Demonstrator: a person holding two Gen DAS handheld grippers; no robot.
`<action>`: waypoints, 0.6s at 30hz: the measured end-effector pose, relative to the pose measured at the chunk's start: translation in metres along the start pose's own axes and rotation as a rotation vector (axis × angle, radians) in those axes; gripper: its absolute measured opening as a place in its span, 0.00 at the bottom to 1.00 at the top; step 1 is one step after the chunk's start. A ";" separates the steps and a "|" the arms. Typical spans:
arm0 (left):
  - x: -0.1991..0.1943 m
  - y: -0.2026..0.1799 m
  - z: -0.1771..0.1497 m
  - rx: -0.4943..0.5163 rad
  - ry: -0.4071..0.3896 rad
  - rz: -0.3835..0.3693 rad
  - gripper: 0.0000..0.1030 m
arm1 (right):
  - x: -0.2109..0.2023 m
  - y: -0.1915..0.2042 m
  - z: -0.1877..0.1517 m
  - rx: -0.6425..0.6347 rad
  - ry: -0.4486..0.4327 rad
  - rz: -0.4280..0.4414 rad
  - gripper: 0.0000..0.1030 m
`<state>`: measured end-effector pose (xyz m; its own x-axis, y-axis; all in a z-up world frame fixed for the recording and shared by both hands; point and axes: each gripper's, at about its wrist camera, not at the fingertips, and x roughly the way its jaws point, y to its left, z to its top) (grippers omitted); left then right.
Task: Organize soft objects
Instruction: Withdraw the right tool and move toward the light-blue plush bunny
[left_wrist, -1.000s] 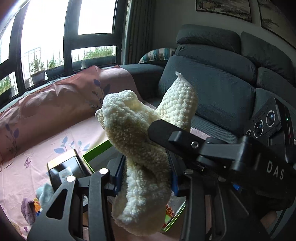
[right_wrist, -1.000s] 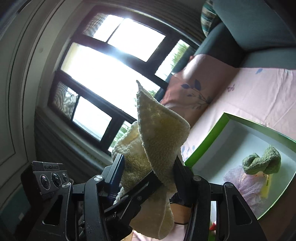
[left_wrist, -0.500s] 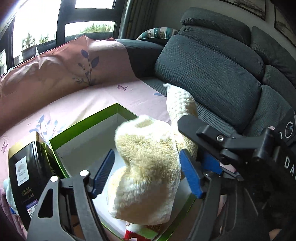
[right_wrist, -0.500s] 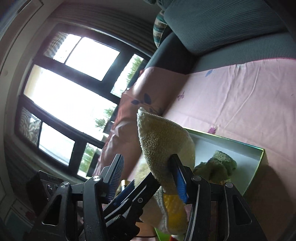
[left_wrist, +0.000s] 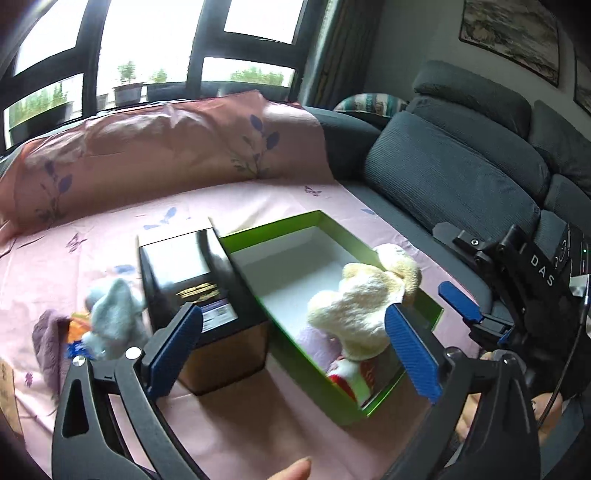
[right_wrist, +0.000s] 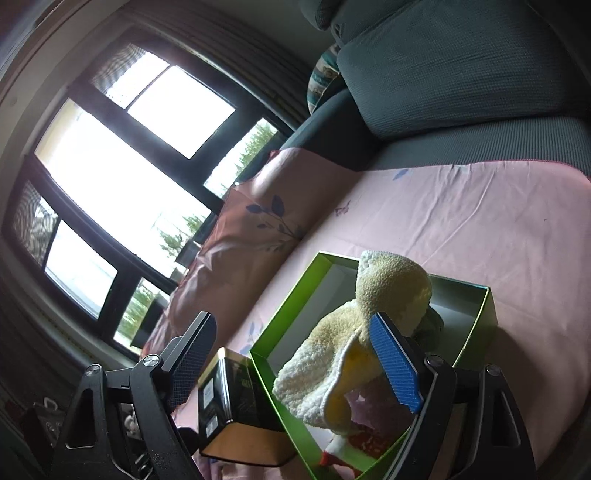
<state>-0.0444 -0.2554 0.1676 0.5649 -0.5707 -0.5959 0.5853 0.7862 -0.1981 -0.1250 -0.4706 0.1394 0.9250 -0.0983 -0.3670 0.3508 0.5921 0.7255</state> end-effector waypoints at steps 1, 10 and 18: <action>-0.009 0.013 -0.006 -0.025 -0.008 0.034 0.96 | 0.001 0.005 -0.003 -0.020 0.003 -0.004 0.83; -0.067 0.125 -0.064 -0.256 -0.047 0.353 0.96 | 0.002 0.063 -0.033 -0.221 0.012 0.014 0.93; -0.088 0.205 -0.116 -0.420 -0.088 0.421 0.96 | 0.014 0.113 -0.070 -0.355 0.109 0.097 0.94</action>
<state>-0.0419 -0.0160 0.0892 0.7546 -0.1934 -0.6271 0.0311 0.9650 -0.2603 -0.0826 -0.3493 0.1752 0.9240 0.0461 -0.3796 0.1719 0.8367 0.5200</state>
